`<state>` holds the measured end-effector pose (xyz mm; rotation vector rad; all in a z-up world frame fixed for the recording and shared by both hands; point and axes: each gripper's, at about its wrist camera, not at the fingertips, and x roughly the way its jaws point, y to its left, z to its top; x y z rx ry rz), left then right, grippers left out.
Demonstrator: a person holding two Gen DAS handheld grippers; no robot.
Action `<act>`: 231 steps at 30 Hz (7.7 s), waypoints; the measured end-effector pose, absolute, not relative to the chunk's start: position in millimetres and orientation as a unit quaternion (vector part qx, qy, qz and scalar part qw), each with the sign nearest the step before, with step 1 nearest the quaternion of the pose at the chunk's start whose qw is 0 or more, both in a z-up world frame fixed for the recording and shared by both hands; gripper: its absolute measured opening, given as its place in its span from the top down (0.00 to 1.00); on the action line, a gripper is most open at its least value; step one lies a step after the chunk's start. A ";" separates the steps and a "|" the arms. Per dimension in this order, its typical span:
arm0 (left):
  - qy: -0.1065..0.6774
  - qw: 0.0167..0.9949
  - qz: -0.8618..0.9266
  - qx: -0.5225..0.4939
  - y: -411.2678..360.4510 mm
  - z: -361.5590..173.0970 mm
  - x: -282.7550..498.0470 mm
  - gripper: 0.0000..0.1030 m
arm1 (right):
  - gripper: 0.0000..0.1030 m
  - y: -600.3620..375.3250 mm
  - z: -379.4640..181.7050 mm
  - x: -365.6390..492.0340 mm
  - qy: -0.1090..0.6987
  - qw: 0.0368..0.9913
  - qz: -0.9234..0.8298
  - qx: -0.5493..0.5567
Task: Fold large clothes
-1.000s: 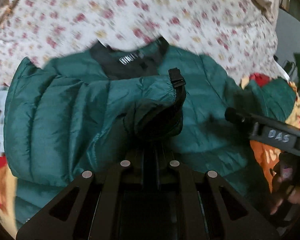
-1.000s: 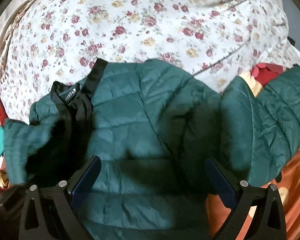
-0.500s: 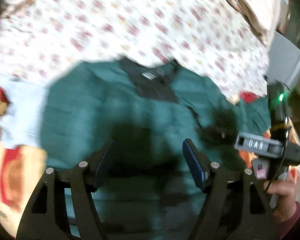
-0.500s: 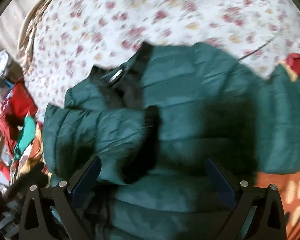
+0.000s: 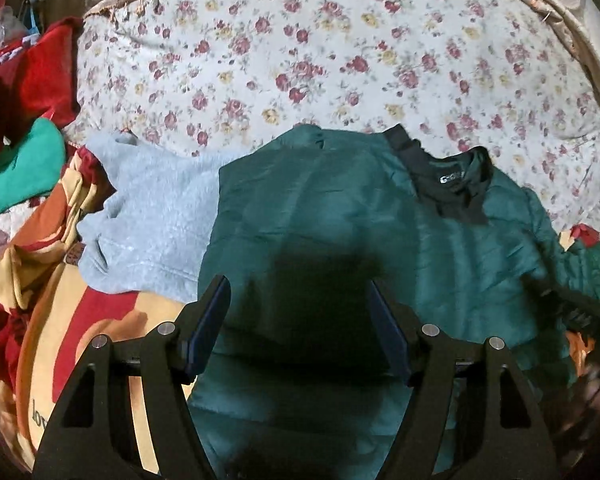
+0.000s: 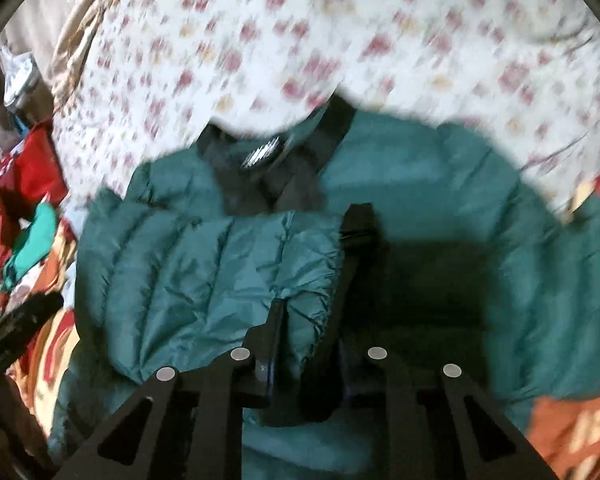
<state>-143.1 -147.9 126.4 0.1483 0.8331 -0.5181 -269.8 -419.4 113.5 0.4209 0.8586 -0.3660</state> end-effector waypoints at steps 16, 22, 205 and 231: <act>0.416 0.874 -0.233 0.093 -157.9 104.5 -131.8 0.32 | 0.58 -490.5 99.3 -263.5 0.422 0.845 -0.294 0.150; 0.420 0.876 -0.227 0.076 -160.5 107.0 -117.6 0.32 | 0.29 -478.6 143.5 -294.0 0.381 0.858 -0.309 0.152; 0.414 0.866 -0.266 0.087 -263.7 107.9 -181.2 0.09 | 0.11 -718.5 132.5 -489.2 0.368 0.748 -0.504 0.229; 0.395 0.878 -0.258 0.076 -171.5 132.1 -152.8 0.09 | 0.91 -526.5 224.8 -362.6 0.316 0.903 -0.199 0.215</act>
